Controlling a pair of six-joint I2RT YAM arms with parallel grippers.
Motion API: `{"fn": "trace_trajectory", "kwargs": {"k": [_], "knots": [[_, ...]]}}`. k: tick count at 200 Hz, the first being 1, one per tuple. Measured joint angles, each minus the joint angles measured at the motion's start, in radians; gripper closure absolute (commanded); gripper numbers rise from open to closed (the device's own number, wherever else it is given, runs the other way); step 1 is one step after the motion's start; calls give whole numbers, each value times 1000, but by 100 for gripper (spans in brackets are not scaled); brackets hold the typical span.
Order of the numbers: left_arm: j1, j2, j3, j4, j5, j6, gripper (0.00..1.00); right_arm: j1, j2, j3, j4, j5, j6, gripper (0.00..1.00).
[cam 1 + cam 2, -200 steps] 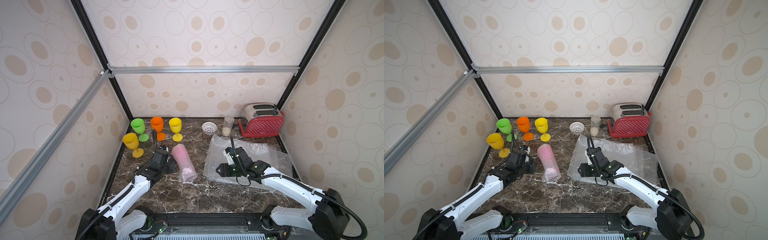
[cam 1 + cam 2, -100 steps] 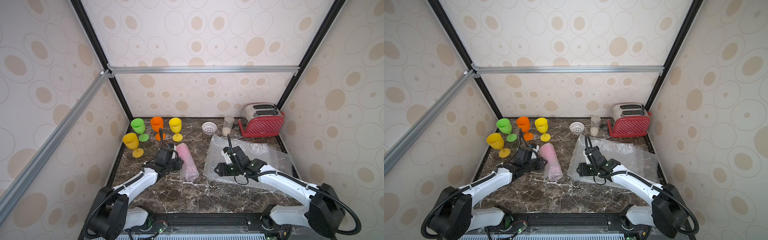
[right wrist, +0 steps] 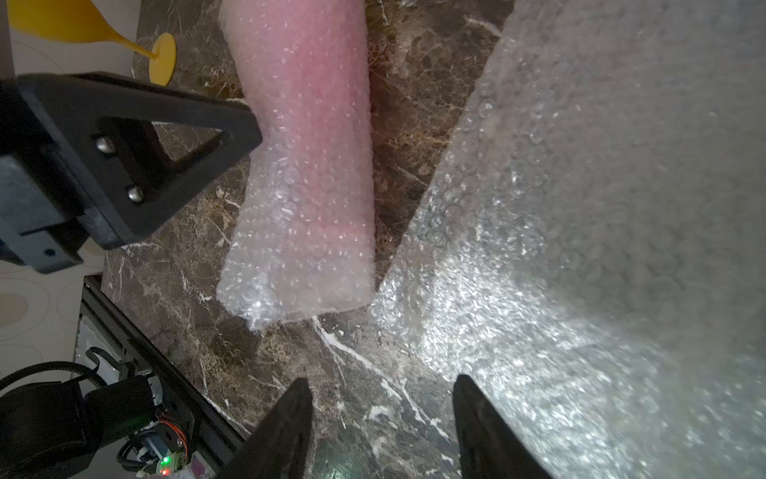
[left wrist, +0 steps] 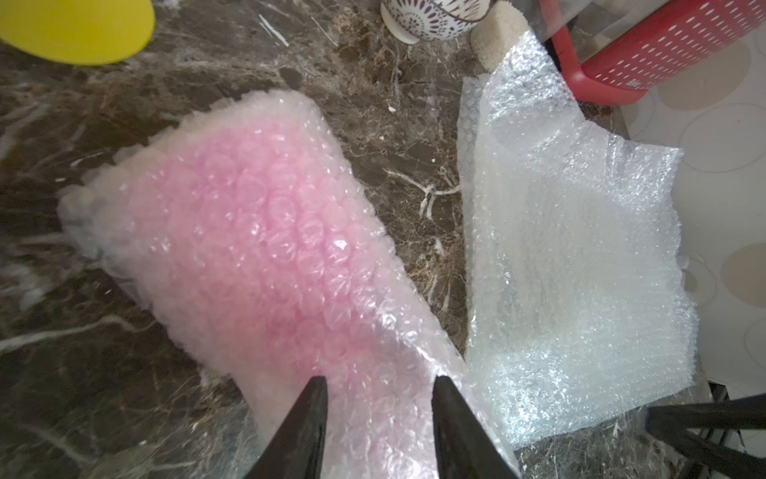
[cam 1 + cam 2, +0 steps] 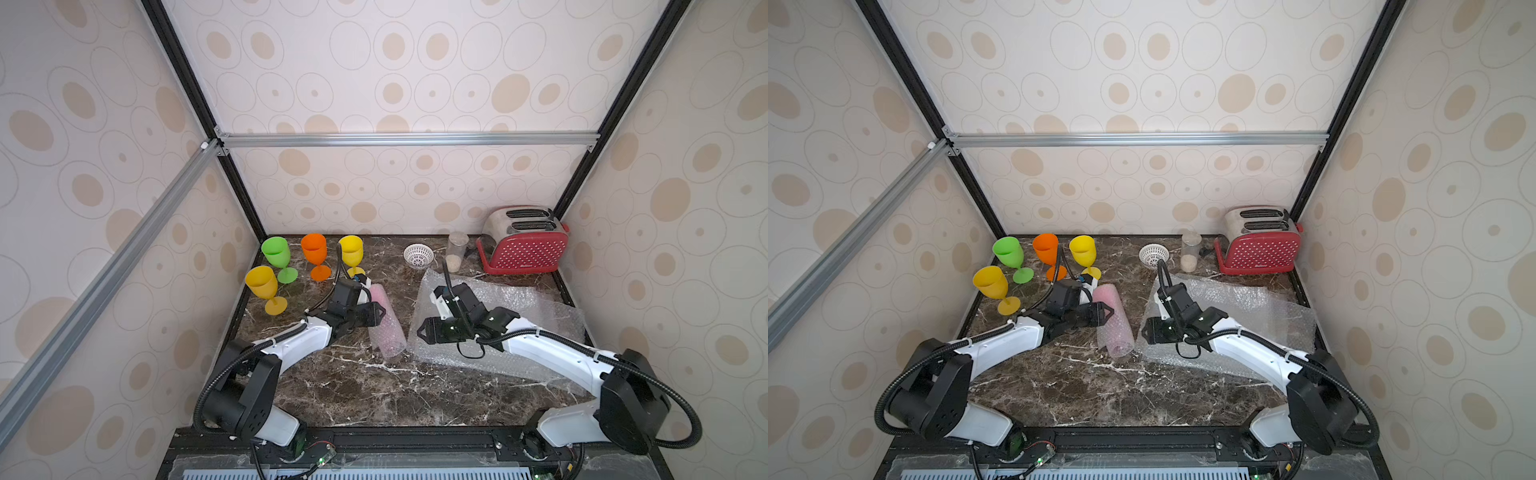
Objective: Unpack wine glasses from bubble wrap
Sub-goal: Move the bubble wrap to the center of the board, then unwrap the bubble wrap at the center of the board.
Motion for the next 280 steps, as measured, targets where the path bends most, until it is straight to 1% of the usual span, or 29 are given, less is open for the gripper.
{"fn": "trace_trajectory", "kwargs": {"k": [69,105,110,120,129,164,196,228,253,280], "knots": [[-7,72,63,12,24,0,58,77,164,129,51,-24,-8,41],[-7,73,74,12,32,0,58,82,225,145,72,-23,-8,45],[-7,73,76,12,32,0,58,82,233,145,74,-23,-7,46],[-7,73,82,13,37,0,58,82,248,145,77,-22,-2,58],[-7,73,85,13,41,0,58,82,258,145,84,-21,3,64],[-7,67,96,8,46,1,56,82,276,146,95,-21,4,71],[10,17,96,-30,31,3,55,81,275,146,99,-13,3,73],[46,-91,73,-53,-5,4,54,66,275,143,103,-2,4,73],[65,-177,3,-46,-26,-9,53,44,275,130,106,3,5,73],[71,-210,-112,-13,-13,-52,53,27,275,121,104,3,5,73]]}}
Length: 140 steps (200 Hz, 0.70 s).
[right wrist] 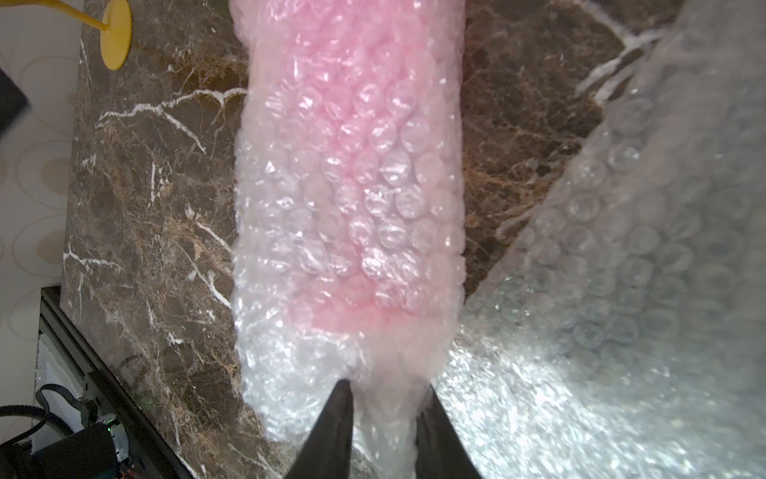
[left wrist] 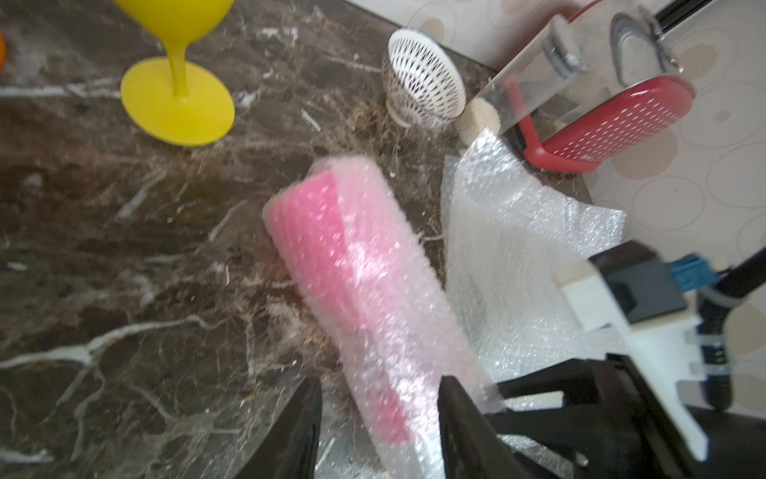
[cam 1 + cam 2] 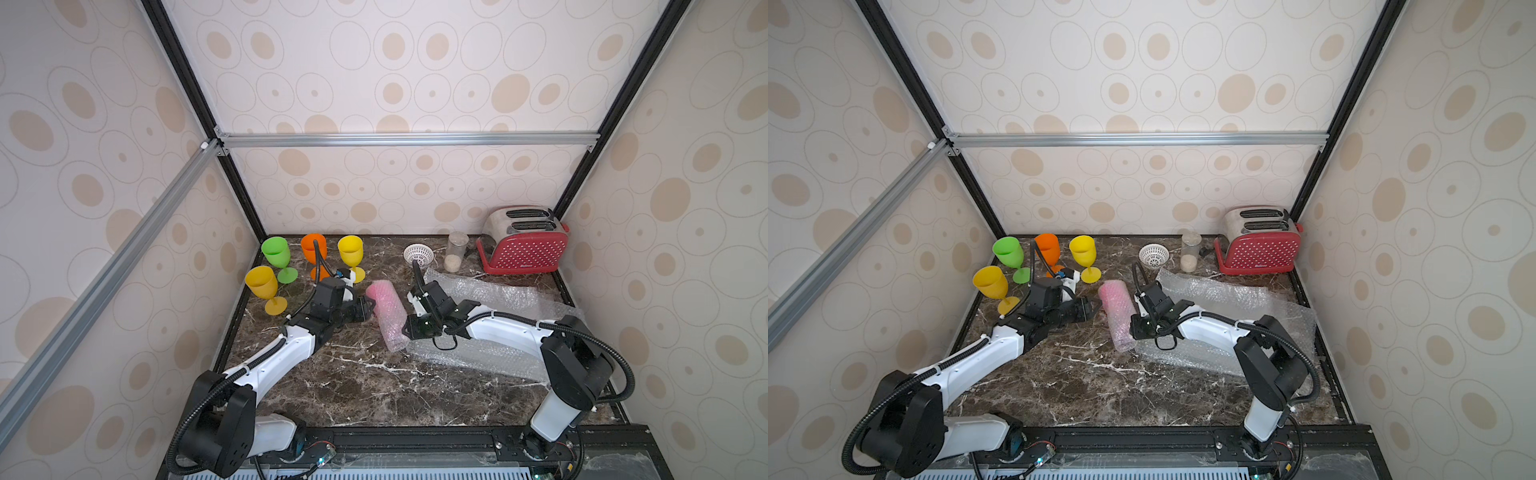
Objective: Unpack wine glasses from bubble wrap
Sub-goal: Unwrap the bubble wrap at the center of the board.
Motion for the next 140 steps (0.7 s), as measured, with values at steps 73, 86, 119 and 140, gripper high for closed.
{"fn": "trace_trajectory", "kwargs": {"k": [73,86,119,140], "knots": [[2,80,-156,239,187,-138,43,-22,0,-19,-1,4,4,73],[2,101,-176,316,225,-170,42,-25,0,-25,-2,5,6,73],[2,169,-189,401,266,-206,43,-26,0,-27,-2,4,6,73],[2,200,-189,437,270,-220,44,-26,0,-31,4,-1,6,73]]}}
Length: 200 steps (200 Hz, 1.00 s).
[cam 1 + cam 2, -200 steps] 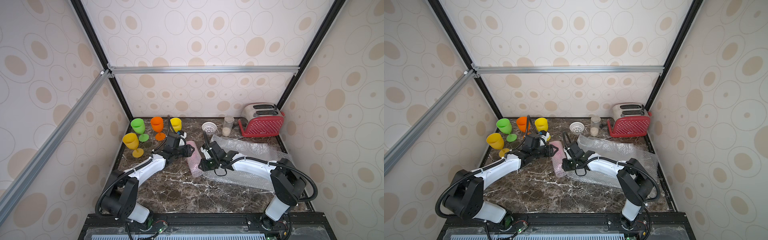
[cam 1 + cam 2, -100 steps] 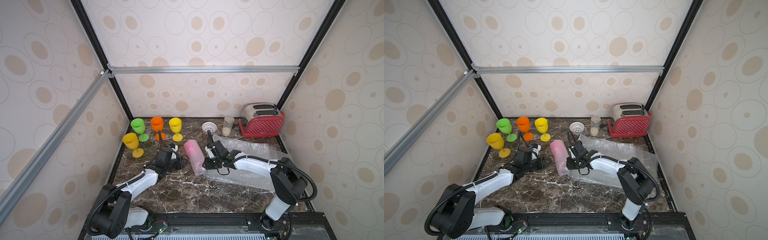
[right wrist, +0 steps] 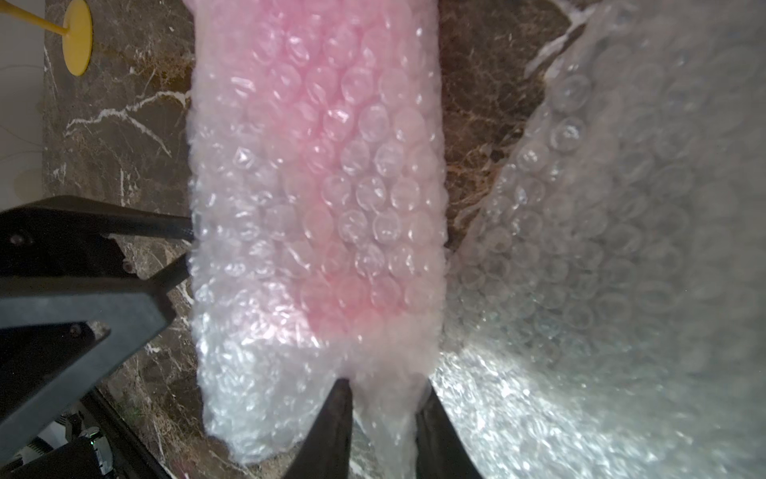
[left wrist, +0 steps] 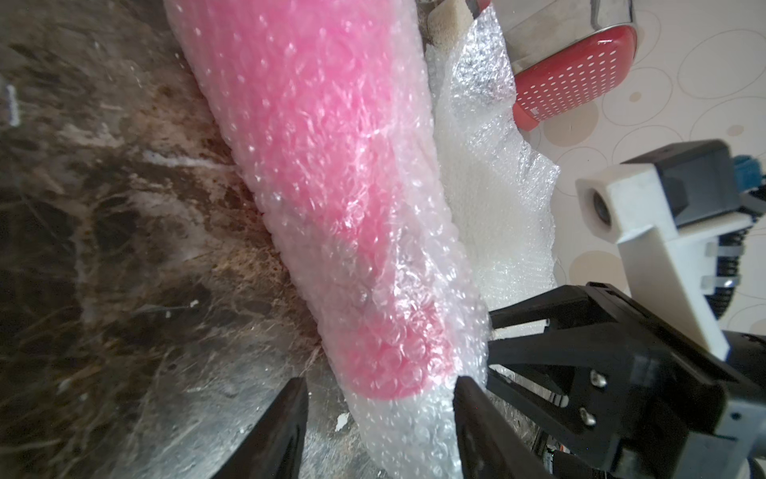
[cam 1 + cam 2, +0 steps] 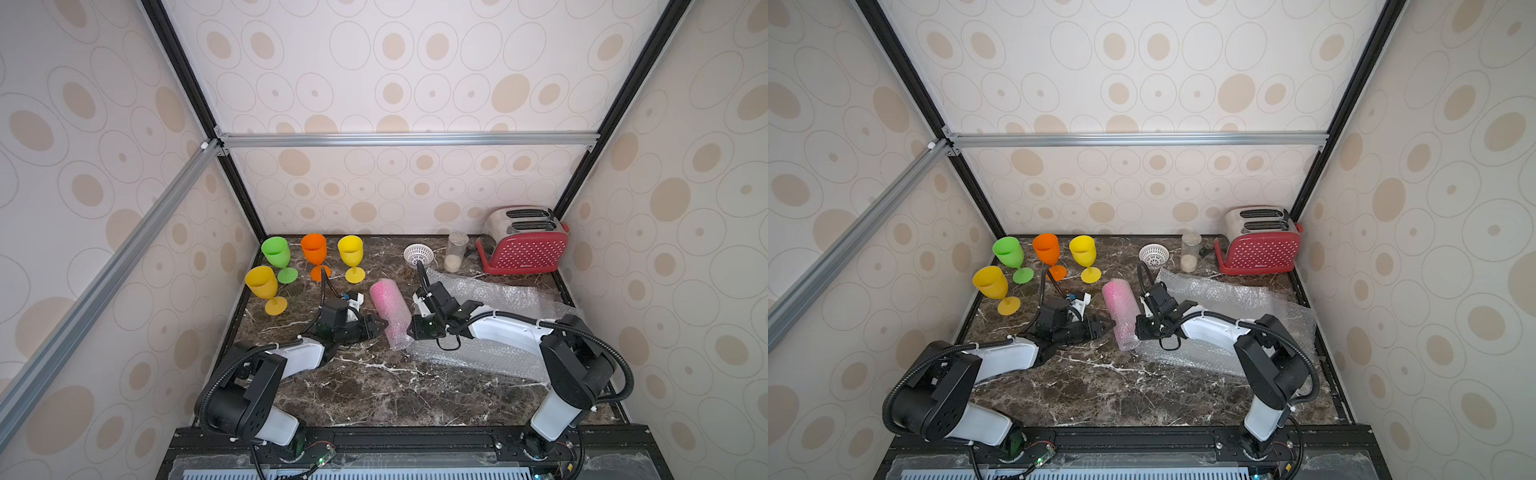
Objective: Unpack wine glasses from bubble wrap
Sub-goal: Unwrap the bubble wrap at the center of the board.
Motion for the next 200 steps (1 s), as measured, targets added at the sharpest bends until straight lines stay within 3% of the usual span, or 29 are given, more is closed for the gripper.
{"fn": "trace_trajectory", "kwargs": {"k": [28,60,92,135,200], "knots": [[0,51,2,58,26,-16,46,0,0,-4,3,-8,0,72],[0,110,15,97,53,-28,55,0,0,-12,13,-28,0,71],[0,153,19,144,77,-49,76,0,0,-14,21,-45,0,71],[0,156,28,154,85,-56,96,0,-1,-14,24,-58,-2,67],[0,-26,71,-129,-76,73,100,5,-47,-14,3,-66,-34,56]]}}
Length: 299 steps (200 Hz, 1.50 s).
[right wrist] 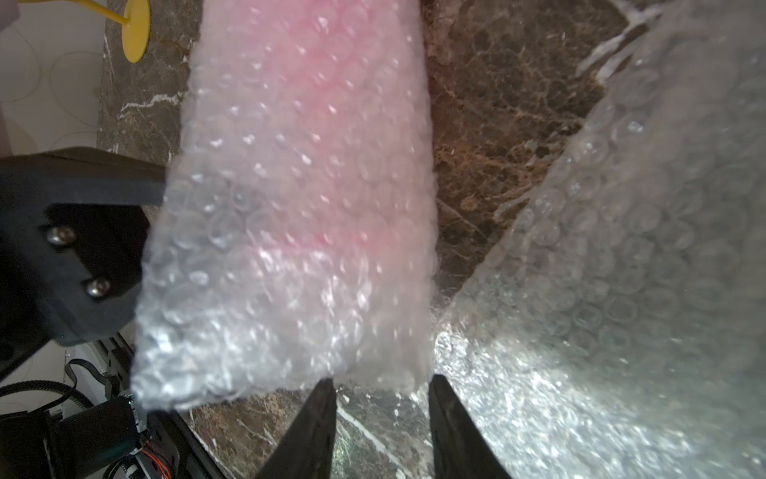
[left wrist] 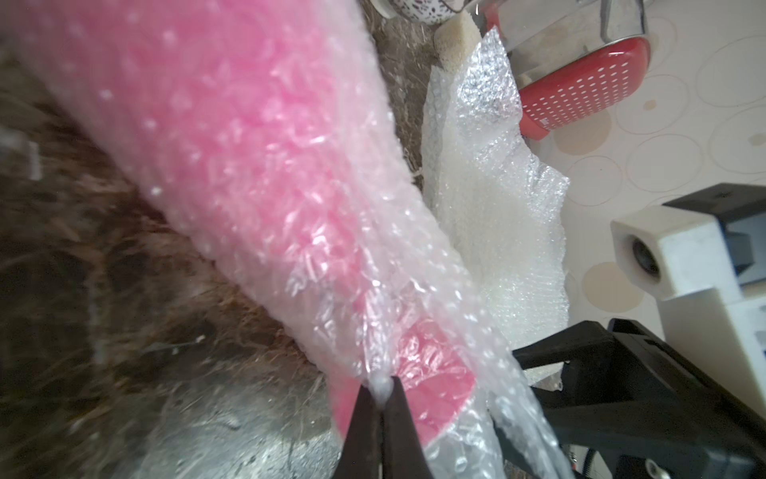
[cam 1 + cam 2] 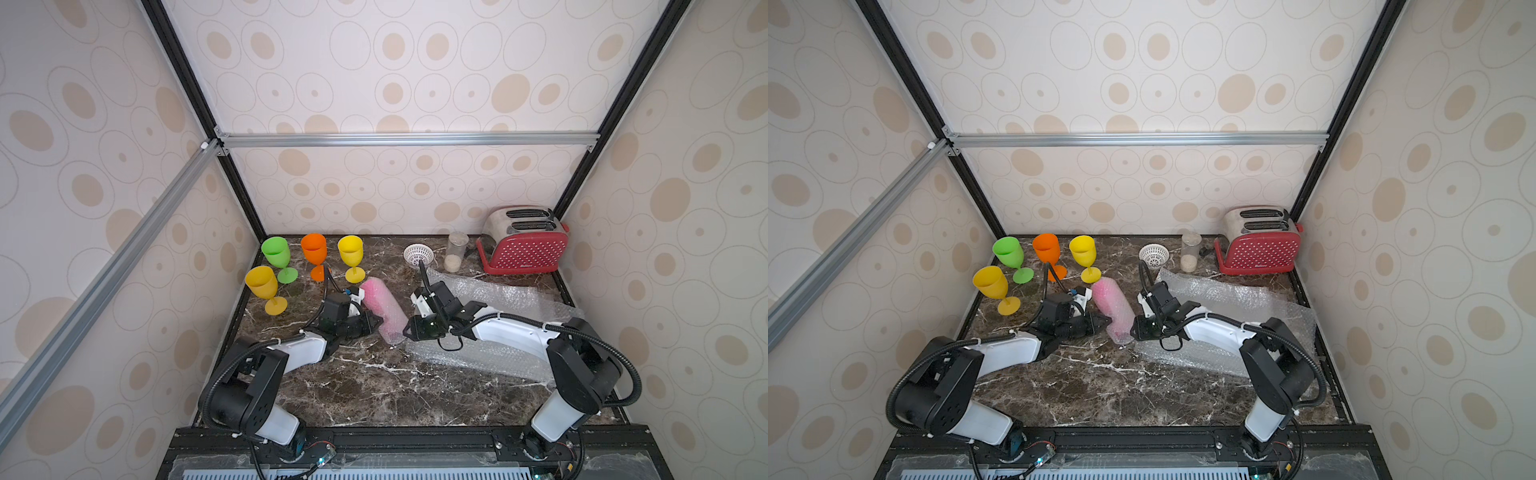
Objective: Unpack wine glasses from bubble wrap
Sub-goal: Unwrap the bubble wrap at the center of the board.
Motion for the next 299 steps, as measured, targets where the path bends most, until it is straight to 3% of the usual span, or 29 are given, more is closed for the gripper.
{"fn": "trace_trajectory", "kwargs": {"k": [56,111,162,229,284,299], "knots": [[-14,-128,2,-275,-88,143,100,53,-38,14,-70,42,-43,55],[-103,-216,29,-484,-102,272,100,66,-140,26,-104,73,-63,51],[-193,-206,32,-536,-102,318,100,85,-141,35,-106,76,-63,48],[-208,-198,32,-515,-94,317,96,161,-18,51,-66,72,-49,46],[-209,-212,30,-479,-82,305,81,161,24,51,-49,99,-30,57],[-209,-222,30,-479,-85,305,72,159,24,47,-43,113,-26,59]]}}
